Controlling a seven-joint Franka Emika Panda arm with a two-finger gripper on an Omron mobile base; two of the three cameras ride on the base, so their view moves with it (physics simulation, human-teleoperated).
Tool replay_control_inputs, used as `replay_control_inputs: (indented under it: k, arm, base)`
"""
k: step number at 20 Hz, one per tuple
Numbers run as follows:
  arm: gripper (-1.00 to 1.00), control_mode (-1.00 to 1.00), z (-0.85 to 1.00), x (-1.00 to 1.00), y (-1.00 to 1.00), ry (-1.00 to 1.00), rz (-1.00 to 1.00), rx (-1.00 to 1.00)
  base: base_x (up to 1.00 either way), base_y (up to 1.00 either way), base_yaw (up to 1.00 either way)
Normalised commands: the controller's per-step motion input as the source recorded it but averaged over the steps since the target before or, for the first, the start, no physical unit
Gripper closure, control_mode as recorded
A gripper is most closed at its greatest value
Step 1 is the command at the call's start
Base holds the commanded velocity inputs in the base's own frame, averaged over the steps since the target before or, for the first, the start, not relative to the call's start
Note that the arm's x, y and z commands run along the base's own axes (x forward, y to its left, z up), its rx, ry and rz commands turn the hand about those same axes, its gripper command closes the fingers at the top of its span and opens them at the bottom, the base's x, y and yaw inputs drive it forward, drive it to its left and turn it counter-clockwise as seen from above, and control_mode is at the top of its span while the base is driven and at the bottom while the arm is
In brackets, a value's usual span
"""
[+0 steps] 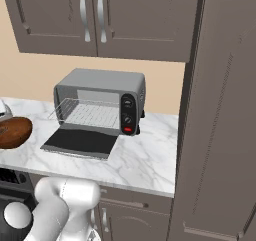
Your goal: Pick up the heated bread from the toaster oven and place it in the bowl. Then move the bread bowl to the dining counter.
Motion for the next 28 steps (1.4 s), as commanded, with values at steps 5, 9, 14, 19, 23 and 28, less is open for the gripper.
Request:
replay_control_inputs:
  k: [5,9,14,19,23,28]
  arm:
    - [1.0,-1.0,-0.48,0.64,0.38,0.0,-0.03,-0.13]
    - [-1.0,-1.0,-0.3,0.54,0.08,0.0,-0.06,-0.06]
    - [-1.0,-1.0,-0.16,0.44,0.0,0.0,-0.04,0.0]
    - [-1.0,-1.0,-0.04,0.01,-0.12,0.01,-0.12,0.04]
    - [-1.0,-1.0,0.0,-0.35,-0.52,0.1,-0.33,0.15]
    - [-1.0,-1.0,-0.02,-0.3,-0.65,0.19,-0.38,0.15]
  base:
    - [0.0,0.0,0.0]
    - [0.0,0.0,0.0]
    - [0.0,0.0,0.0]
    - [0.0,0.0,0.0]
    - [0.0,0.0,0.0]
    - [0.0,0.0,0.0]
